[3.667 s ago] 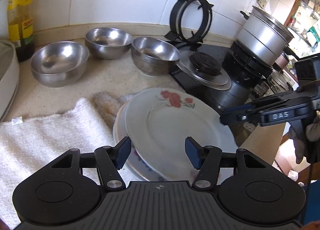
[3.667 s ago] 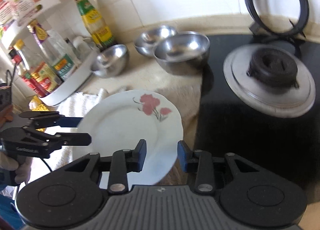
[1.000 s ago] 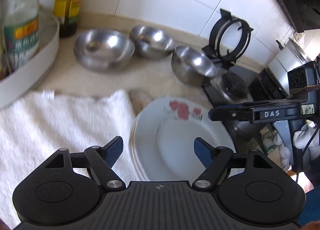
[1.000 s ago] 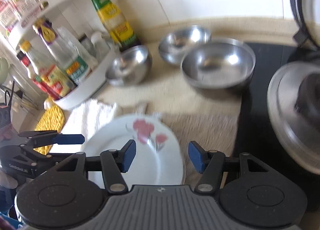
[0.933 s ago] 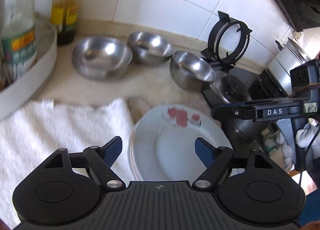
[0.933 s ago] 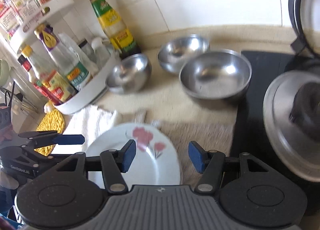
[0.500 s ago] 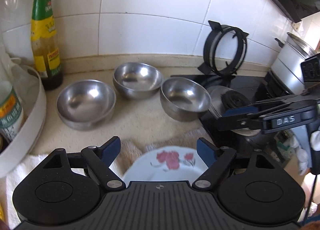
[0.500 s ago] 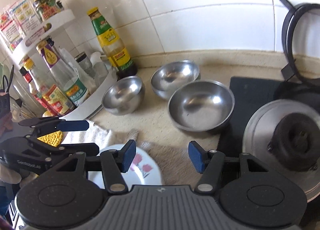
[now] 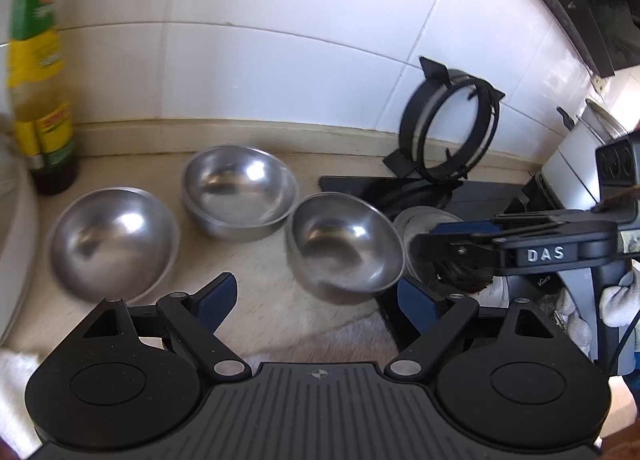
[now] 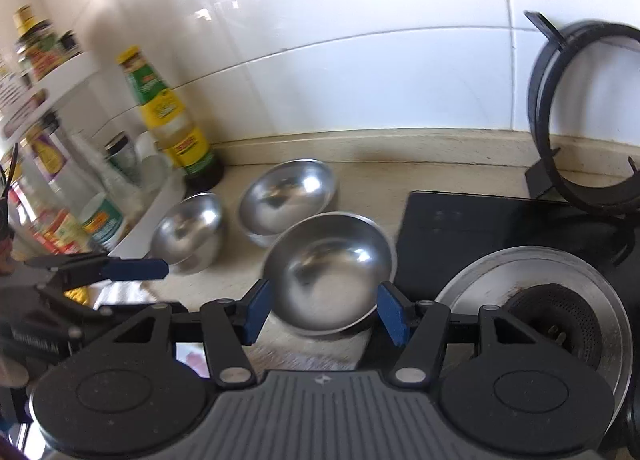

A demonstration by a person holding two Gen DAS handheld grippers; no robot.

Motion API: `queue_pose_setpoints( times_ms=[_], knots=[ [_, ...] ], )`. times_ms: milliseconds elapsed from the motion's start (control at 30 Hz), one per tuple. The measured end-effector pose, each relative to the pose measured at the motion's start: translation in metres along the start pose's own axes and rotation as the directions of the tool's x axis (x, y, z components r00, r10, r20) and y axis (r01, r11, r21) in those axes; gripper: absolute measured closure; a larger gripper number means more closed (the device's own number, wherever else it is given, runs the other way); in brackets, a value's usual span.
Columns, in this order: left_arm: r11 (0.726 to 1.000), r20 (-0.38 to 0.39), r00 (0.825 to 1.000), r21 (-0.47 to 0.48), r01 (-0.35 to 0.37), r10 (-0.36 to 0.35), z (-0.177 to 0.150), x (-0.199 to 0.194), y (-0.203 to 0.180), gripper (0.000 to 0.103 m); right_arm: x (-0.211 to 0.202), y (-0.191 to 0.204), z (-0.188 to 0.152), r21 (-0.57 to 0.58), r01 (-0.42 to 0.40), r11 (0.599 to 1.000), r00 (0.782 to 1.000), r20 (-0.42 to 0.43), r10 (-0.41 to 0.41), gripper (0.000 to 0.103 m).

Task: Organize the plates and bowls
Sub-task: 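Move both grippers to the steel bowl beside the stove, then grip the steel bowl rim with the left gripper while the right gripper grips its opposite rim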

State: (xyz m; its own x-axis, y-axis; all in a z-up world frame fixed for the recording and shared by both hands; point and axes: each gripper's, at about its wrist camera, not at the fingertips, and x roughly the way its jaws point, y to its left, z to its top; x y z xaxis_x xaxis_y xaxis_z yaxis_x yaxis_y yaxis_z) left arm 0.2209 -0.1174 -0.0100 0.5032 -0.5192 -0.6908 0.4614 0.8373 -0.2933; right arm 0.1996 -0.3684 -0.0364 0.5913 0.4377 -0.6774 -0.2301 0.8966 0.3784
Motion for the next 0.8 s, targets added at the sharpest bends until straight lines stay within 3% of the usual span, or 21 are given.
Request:
queue_pose_setpoints(
  times_ms=[300, 367, 567, 633, 700, 733, 800],
  knots=[
    [0.999, -0.066, 0.997, -0.008, 0.044, -0.044, 0.016, 0.054, -0.004, 0.014, 0.033, -0.016, 0.019, 0.021, -0.023, 1.0, 0.998, -0.056, 0.024, 0.042],
    [0.999, -0.084, 0.995, -0.013, 0.045, -0.046, 0.017, 0.064, -0.005, 0.023, 0.039, -0.017, 0.02, 0.032, -0.027, 0.999, 0.997, -0.07, 0.029, 0.045],
    [0.998, -0.114, 0.991, 0.01, 0.064, -0.063, 0.009, 0.071, -0.001, 0.035, 0.058, -0.009, 0.017, 0.081, -0.122, 0.989, 0.983, -0.129, 0.131, 0.049],
    [0.996, -0.119, 0.989, -0.002, 0.09, -0.09, 0.005, 0.068, 0.002, 0.035, 0.061, -0.002, 0.014, 0.089, -0.171, 0.981, 0.974, -0.138, 0.182, 0.049],
    [0.997, -0.113, 0.991, -0.008, 0.073, -0.074, 0.004, 0.066, 0.003, 0.035, 0.056, 0.002, 0.015, 0.093, -0.192, 0.977, 0.971, -0.128, 0.203, 0.049],
    [0.998, -0.109, 0.992, -0.017, 0.067, -0.068, 0.005, 0.065, 0.005, 0.035, 0.049, 0.003, 0.018, 0.08, -0.187, 0.979, 0.975, -0.103, 0.195, 0.049],
    [0.996, -0.097, 0.992, -0.05, 0.076, -0.081, 0.007, 0.063, 0.01, 0.035, 0.033, 0.003, 0.026, 0.008, -0.093, 0.996, 0.995, -0.039, 0.093, 0.049]
  ],
)
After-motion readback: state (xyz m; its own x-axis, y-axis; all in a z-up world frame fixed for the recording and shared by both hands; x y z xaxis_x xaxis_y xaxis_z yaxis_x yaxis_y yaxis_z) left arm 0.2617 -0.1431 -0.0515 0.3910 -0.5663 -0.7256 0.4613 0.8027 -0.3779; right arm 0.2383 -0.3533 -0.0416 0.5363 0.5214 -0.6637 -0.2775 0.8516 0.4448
